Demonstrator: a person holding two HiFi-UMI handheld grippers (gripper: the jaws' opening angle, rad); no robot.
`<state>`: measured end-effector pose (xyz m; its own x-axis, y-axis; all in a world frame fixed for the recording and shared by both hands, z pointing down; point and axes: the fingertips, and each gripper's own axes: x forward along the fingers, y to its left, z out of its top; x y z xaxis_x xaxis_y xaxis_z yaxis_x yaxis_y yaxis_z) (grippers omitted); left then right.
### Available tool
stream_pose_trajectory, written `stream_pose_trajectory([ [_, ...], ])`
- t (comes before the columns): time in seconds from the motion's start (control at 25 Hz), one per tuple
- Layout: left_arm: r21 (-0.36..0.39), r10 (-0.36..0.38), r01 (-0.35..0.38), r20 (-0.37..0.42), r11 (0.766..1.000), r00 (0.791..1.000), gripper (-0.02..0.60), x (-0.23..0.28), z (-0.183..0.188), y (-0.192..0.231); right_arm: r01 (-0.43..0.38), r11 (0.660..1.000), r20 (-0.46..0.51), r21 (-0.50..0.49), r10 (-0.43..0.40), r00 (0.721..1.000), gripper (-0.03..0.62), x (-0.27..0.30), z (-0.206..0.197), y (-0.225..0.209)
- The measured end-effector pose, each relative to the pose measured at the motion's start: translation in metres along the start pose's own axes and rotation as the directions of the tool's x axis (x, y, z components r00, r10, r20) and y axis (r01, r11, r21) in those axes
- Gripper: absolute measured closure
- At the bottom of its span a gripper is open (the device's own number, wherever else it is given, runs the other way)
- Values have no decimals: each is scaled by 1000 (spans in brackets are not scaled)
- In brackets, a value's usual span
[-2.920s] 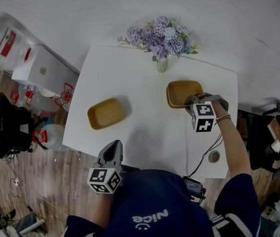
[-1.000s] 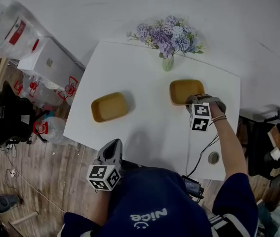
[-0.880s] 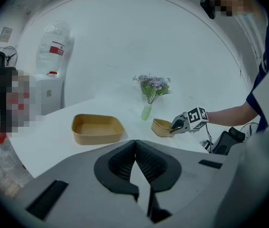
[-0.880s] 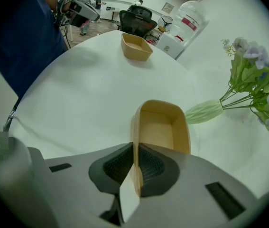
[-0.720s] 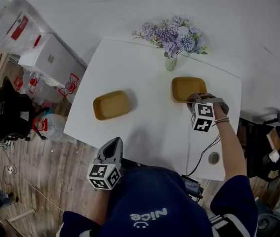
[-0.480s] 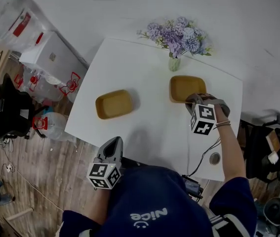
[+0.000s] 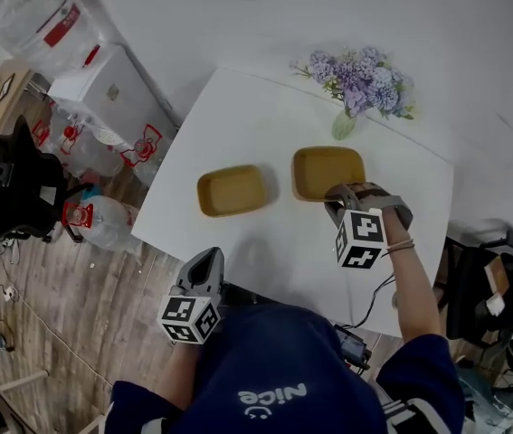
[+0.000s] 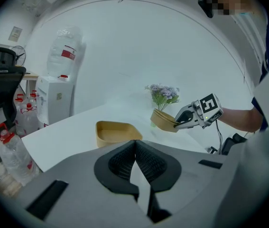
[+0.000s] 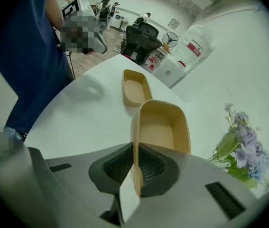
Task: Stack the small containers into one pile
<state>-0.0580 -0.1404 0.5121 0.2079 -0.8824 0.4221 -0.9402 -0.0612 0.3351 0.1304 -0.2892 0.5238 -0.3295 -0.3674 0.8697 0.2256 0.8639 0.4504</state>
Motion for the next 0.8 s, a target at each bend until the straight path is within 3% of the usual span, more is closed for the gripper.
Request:
stream_pose_trajectory([
  [0.8,-83,105,-99,71,992,992,561,-42,23,99,-22,994,138,-105,37,990,536,22,165,-4],
])
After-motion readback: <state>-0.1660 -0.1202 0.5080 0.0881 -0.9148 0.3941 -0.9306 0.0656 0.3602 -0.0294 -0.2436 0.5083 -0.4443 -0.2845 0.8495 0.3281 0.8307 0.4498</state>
